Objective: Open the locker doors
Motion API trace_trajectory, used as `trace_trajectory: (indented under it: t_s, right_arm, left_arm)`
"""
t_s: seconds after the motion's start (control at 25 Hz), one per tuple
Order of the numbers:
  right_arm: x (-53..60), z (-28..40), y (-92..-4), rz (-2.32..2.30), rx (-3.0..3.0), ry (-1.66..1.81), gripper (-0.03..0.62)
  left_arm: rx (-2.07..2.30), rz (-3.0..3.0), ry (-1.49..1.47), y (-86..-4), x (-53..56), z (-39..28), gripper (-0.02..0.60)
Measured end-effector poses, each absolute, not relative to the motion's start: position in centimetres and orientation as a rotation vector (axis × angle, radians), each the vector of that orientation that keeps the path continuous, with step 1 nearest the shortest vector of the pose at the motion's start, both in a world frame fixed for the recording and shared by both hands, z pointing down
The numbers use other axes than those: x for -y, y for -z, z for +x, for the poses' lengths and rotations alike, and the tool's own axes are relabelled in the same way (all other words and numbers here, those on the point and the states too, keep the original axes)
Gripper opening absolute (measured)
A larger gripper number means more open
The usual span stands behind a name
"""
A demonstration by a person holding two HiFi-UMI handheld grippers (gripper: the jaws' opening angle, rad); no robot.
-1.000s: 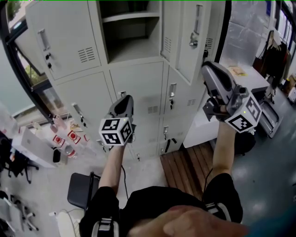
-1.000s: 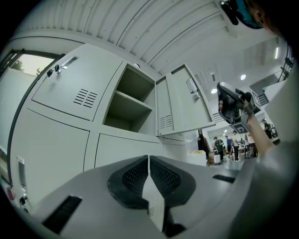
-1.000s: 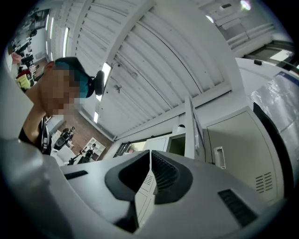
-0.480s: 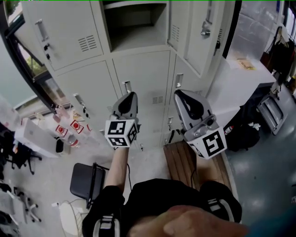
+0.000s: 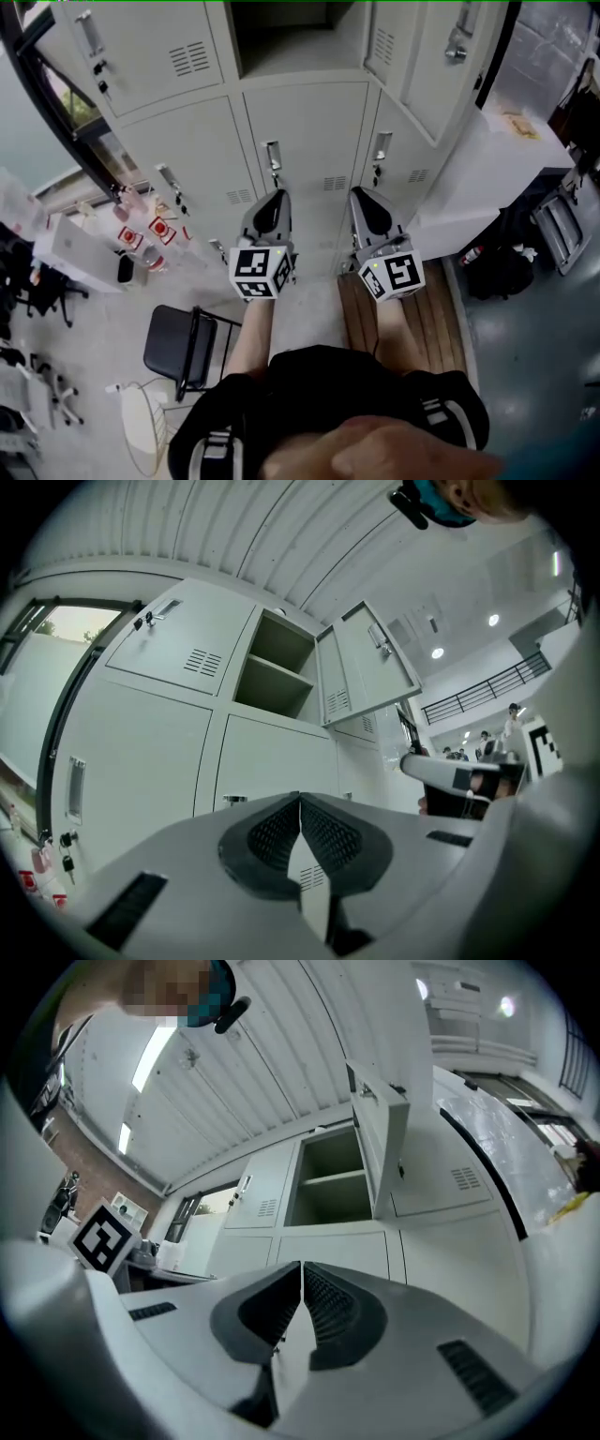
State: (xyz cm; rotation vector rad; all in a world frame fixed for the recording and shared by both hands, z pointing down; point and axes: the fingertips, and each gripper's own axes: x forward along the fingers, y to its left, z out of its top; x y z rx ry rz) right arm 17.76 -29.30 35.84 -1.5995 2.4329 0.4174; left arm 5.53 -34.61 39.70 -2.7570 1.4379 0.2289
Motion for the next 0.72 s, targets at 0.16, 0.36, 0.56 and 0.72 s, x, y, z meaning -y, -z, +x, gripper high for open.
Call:
trace_trajectory:
  t_s: [0.16,0.36,0.56,0.72]
  right_arm:
    - [31.1,17.8,-39.4,-1.633,-2.436,-0.247,0.026]
    - [32.6,17.2,-41.7,-1.726,-2.440,-0.191,0.028]
    - [33.1,16.0,-43.8,-1.725,-2.470,-0.143,0.127]
    - [33.7,15.9,-45.0,-1.825,-2.461,-0.141,0.035]
  left_arm:
    - [-1.493,-2.717,-0.293,-40.8,34.0,4.3,0.011]
    - [-1.650,-2.659,-0.191,-44.0,35.1,1.9,0.011]
    - [-1.726,-2.667,-0.166,-46.2,35.6,0.4,0.011]
    - [-1.719,-2.683,-0.149,-46.7,35.7,1.0,0.011]
